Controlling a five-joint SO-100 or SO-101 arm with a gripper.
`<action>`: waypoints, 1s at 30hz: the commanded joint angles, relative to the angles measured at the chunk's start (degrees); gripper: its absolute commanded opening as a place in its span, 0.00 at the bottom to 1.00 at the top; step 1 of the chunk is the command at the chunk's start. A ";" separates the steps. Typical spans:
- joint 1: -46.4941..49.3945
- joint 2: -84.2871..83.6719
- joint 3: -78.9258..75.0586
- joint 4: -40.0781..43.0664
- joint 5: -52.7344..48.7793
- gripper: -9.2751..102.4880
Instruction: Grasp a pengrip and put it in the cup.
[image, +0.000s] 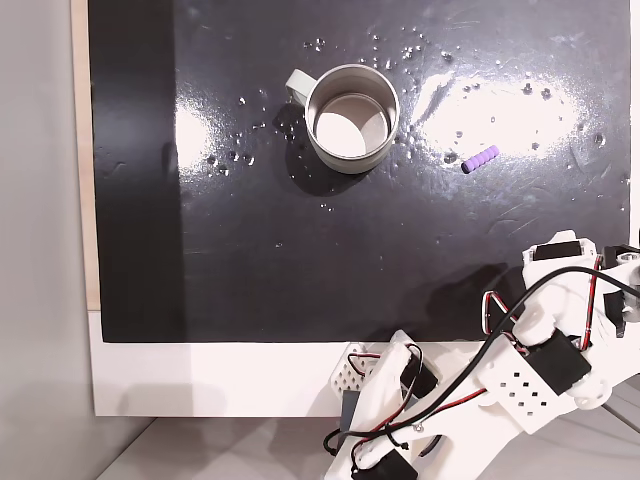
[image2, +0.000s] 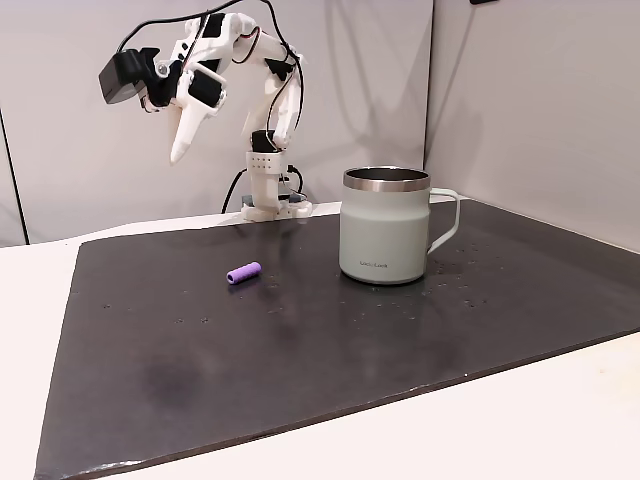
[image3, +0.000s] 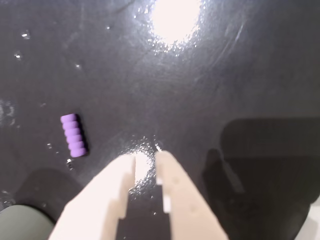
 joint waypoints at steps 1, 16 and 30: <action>0.44 -2.81 1.32 -6.24 -0.79 0.09; -4.66 -30.32 -10.02 -16.79 9.40 0.17; -17.31 -34.10 -19.16 -3.96 24.70 0.32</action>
